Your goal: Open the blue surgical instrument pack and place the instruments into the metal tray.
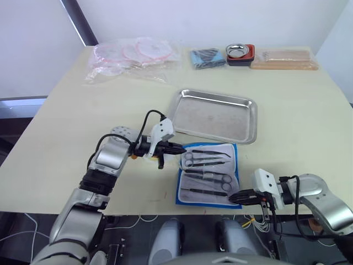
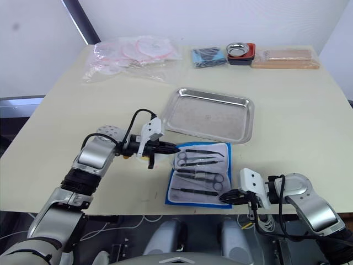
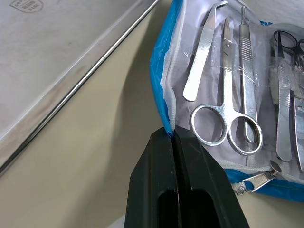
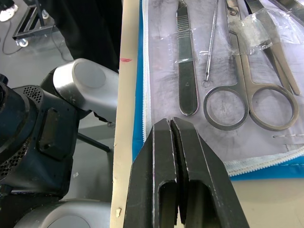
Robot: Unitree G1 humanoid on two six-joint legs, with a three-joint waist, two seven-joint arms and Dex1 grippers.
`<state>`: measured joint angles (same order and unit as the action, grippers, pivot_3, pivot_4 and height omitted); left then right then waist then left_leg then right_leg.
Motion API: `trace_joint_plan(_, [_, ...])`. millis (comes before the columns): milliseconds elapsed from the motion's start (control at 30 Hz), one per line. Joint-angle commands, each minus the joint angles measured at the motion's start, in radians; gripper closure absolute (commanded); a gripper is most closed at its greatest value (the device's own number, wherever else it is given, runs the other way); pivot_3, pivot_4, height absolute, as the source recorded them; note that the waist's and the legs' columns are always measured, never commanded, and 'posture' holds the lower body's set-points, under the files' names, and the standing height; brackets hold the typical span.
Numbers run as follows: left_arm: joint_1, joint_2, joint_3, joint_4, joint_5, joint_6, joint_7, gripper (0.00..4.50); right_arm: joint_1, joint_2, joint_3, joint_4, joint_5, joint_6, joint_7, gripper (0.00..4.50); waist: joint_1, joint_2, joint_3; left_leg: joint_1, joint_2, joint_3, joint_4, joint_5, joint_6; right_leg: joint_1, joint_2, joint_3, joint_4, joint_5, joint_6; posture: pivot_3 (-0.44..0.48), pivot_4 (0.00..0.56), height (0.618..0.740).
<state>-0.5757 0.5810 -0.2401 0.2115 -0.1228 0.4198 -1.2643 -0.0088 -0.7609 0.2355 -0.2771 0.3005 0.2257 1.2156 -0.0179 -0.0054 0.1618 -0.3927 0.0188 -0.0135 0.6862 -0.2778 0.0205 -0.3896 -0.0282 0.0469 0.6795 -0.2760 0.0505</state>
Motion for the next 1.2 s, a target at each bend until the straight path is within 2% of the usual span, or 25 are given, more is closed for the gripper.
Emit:
trace_joint_plan(33, [0.037, -0.010, -0.026, 0.043, 0.008, 0.021, 0.015, 4.50, 0.010, -0.014, -0.002, 0.002, -0.010, -0.002, -0.001, 4.46, 0.001, 0.000, 0.000, 0.001, 0.000, 0.000, 0.000, 0.000, 0.000, 0.001, 0.000, 0.000, 0.000, 0.000, 0.000, 0.000, 0.150, 0.740])
trace_joint_plan(100, [0.032, -0.019, -0.008, 0.047, 0.000, 0.027, 0.036, 3.91, 0.013, -0.015, -0.004, 0.001, -0.010, -0.002, -0.002, 4.50, 0.002, 0.000, 0.000, 0.002, 0.000, 0.000, 0.000, 0.000, 0.000, 0.002, 0.000, 0.000, 0.000, 0.000, 0.000, 0.000, 0.150, 0.740])
trace_joint_plan(133, [0.029, -0.022, -0.001, 0.051, 0.000, 0.030, 0.049, 3.87, 0.014, -0.016, -0.004, 0.002, -0.011, -0.004, -0.003, 4.50, 0.002, 0.000, 0.000, 0.002, 0.000, 0.000, 0.000, 0.000, 0.000, 0.002, 0.000, 0.000, 0.000, 0.000, 0.000, 0.000, 0.150, 0.740])
trace_joint_plan(500, [0.022, -0.019, 0.033, 0.074, -0.031, 0.057, 0.072, 3.87, 0.023, -0.014, -0.001, 0.011, -0.011, -0.018, -0.005, 4.50, 0.001, 0.000, 0.000, 0.010, 0.000, 0.001, -0.001, 0.000, 0.000, 0.010, 0.000, 0.001, -0.001, 0.000, 0.000, 0.000, 0.150, 0.740])
trace_joint_plan(733, [0.046, 0.015, 0.052, 0.044, -0.089, 0.055, 0.007, 3.87, 0.020, -0.012, -0.001, 0.018, -0.004, -0.015, -0.002, 4.50, 0.000, 0.000, 0.000, 0.011, 0.002, 0.002, -0.001, 0.000, 0.000, 0.010, 0.001, 0.002, -0.001, 0.000, 0.000, 0.000, 0.150, 0.740])
trace_joint_plan(1200, [0.050, 0.065, 0.079, 0.077, -0.141, -0.100, -0.119, 3.87, 0.029, -0.029, 0.001, 0.001, 0.024, 0.036, 0.008, 4.50, 0.001, -0.004, 0.002, 0.010, 0.003, 0.002, -0.003, 0.000, 0.000, 0.009, 0.001, 0.002, -0.002, -0.001, 0.000, 0.000, 0.150, 0.740])
